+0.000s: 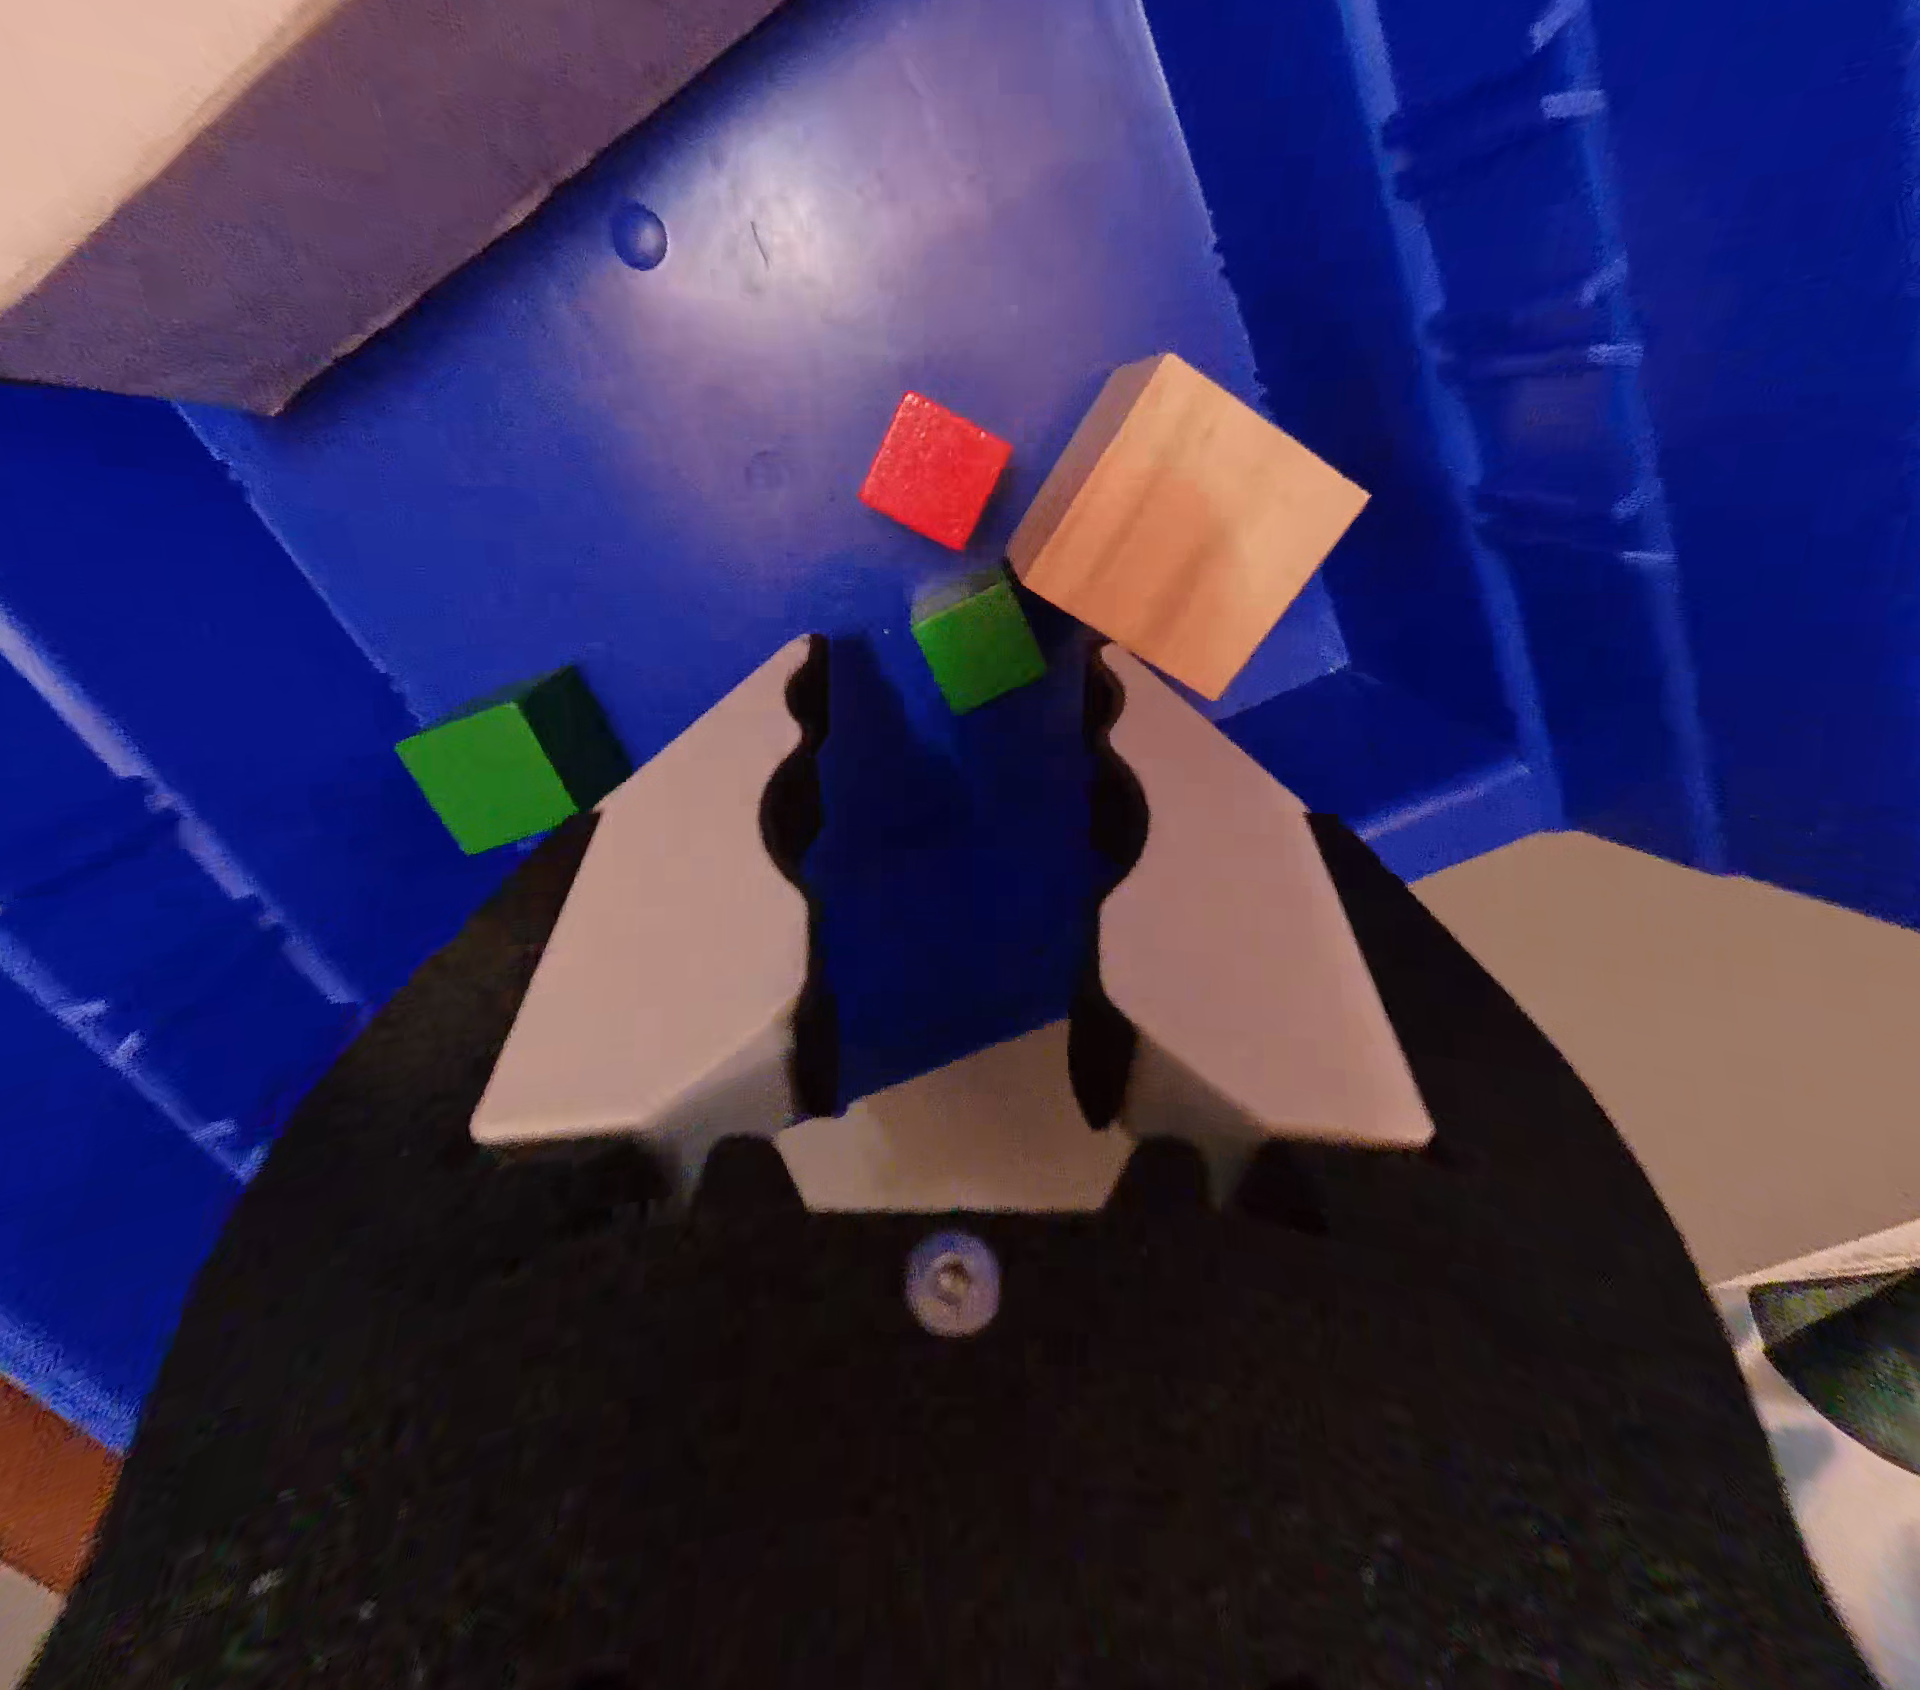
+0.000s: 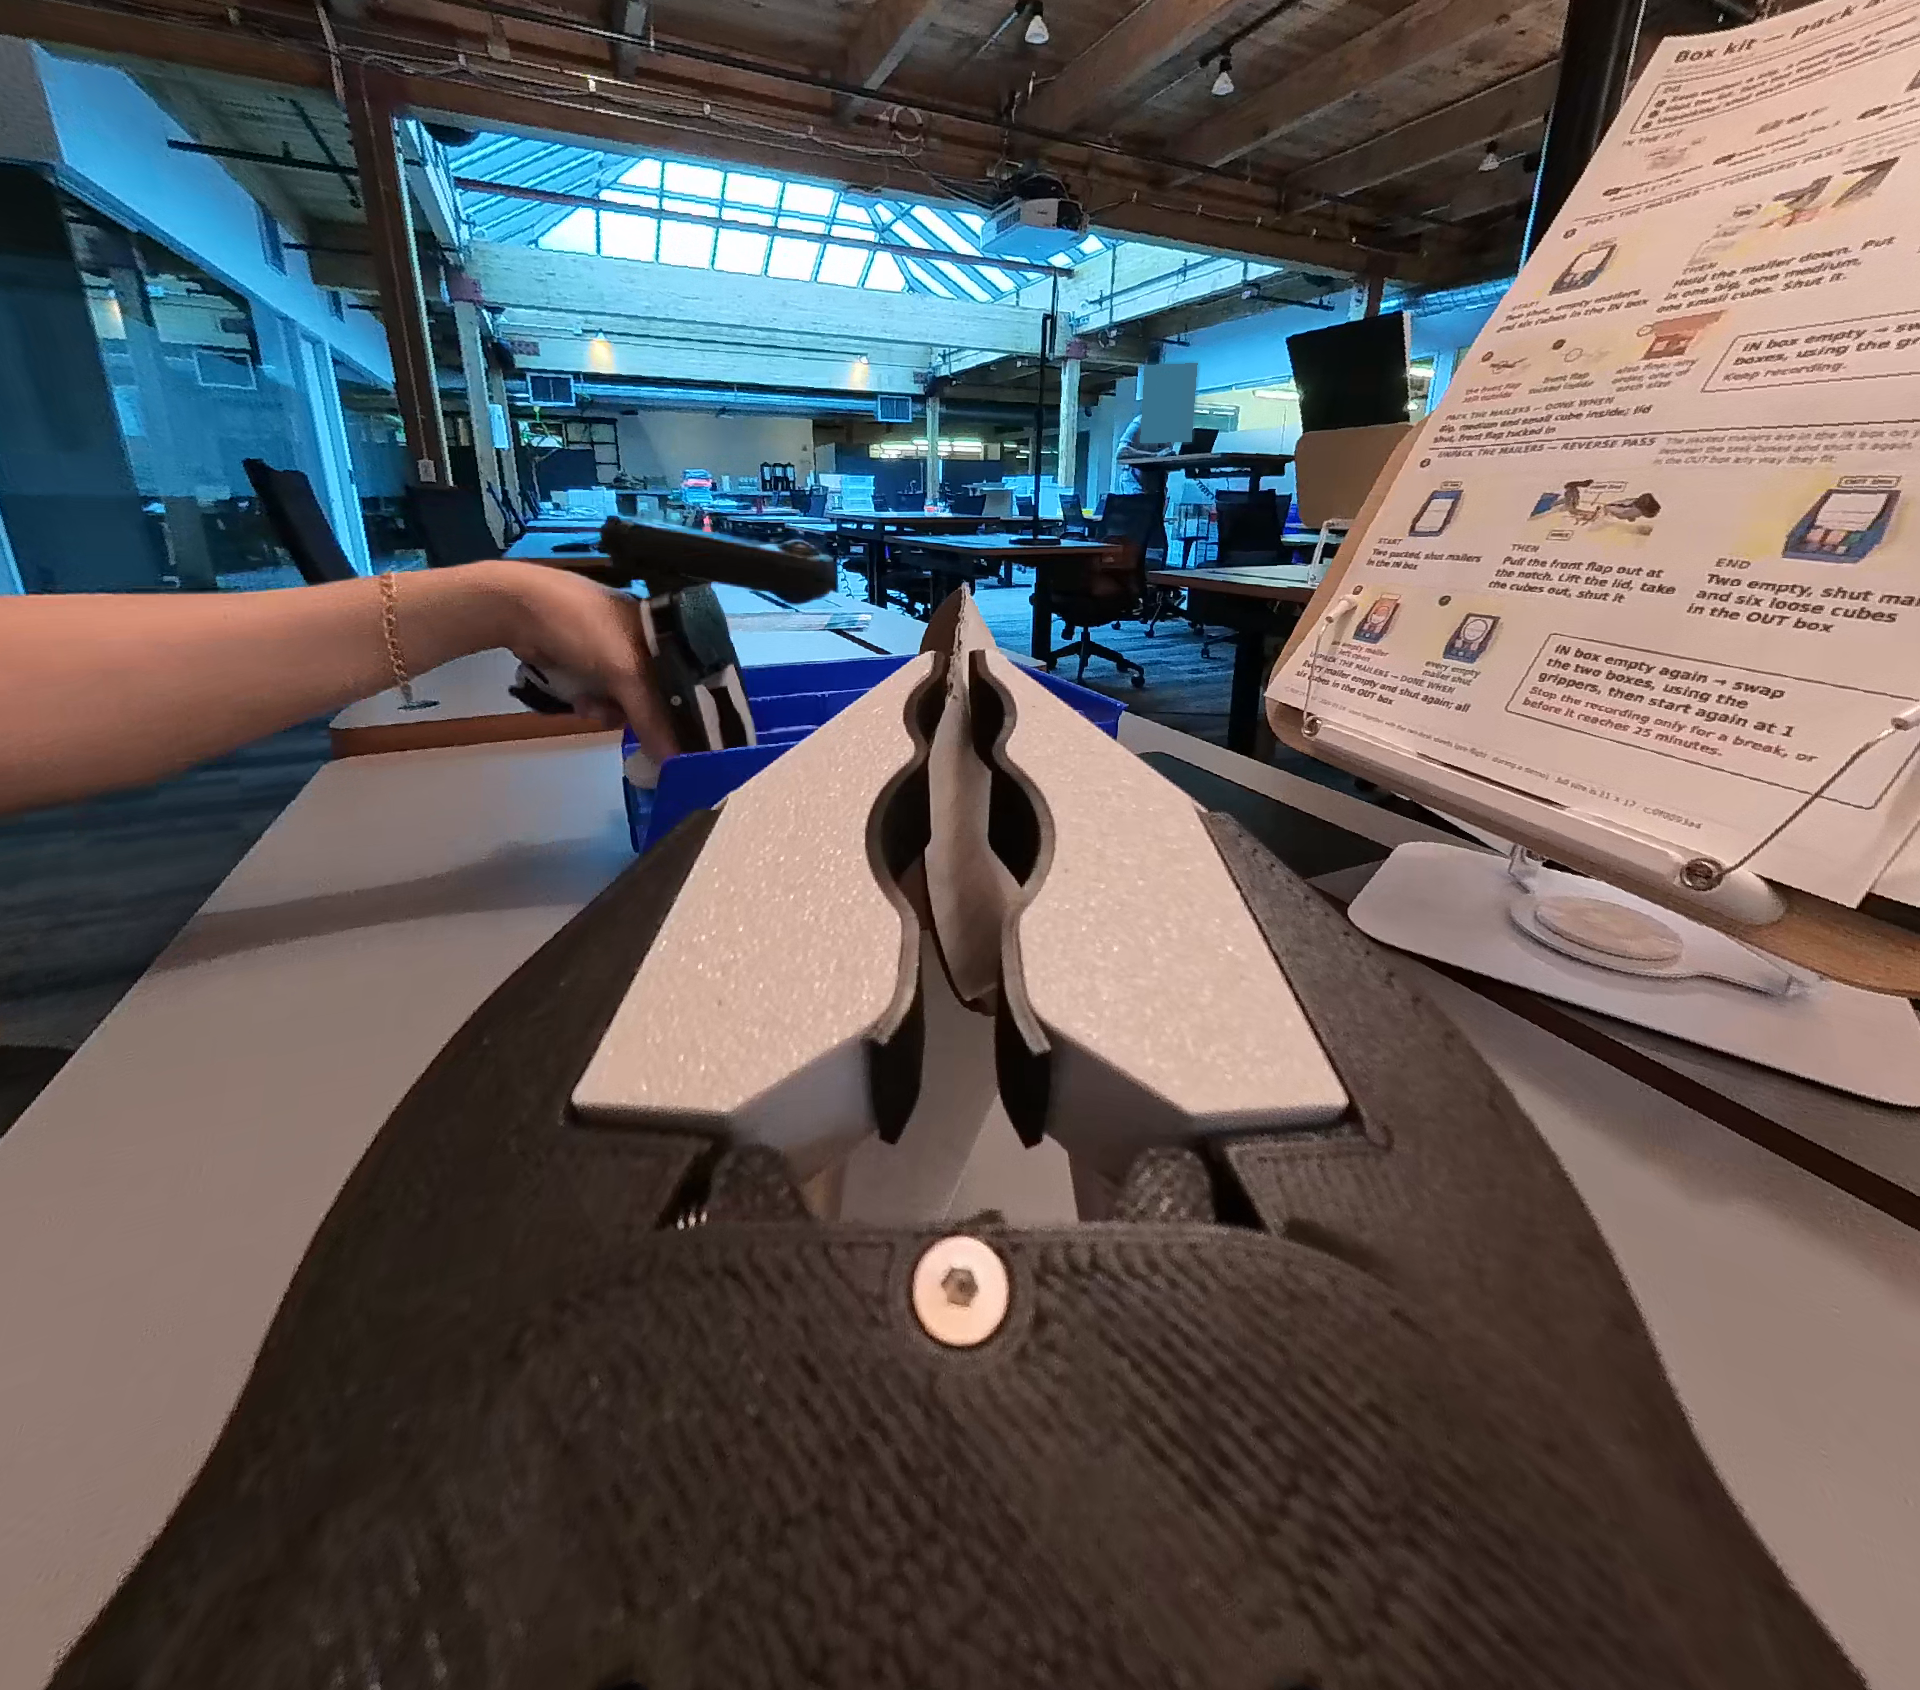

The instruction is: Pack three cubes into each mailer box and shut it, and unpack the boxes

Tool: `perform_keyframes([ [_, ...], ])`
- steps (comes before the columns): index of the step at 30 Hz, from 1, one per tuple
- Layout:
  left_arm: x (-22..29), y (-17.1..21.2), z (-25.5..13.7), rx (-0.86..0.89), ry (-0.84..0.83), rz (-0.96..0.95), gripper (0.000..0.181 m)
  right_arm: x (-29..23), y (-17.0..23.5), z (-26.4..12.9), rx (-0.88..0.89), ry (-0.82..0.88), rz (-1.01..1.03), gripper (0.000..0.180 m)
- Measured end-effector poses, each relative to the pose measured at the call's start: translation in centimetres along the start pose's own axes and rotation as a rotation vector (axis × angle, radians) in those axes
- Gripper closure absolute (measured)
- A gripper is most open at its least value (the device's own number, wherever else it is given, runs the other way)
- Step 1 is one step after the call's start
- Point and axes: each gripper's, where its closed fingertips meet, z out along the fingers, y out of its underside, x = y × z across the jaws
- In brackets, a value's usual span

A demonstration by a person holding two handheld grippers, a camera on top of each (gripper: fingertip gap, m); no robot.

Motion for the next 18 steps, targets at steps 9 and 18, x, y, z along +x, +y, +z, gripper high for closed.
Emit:
perform_keyframes([
  [9, -1.9, -1.7, -3.6, 0.124, -0.204, -0.030, 0.160, 0.1, 0.0, -0.1, 0.000, 0.002, -0.002, 0.178],
  [18, 19.9, -6.6, -11.3, 0.591, 0.177, 0.363, 0.160, -0.1, 0.0, 0.0, -0.003, 0.003, -0.011, 0.178],
])
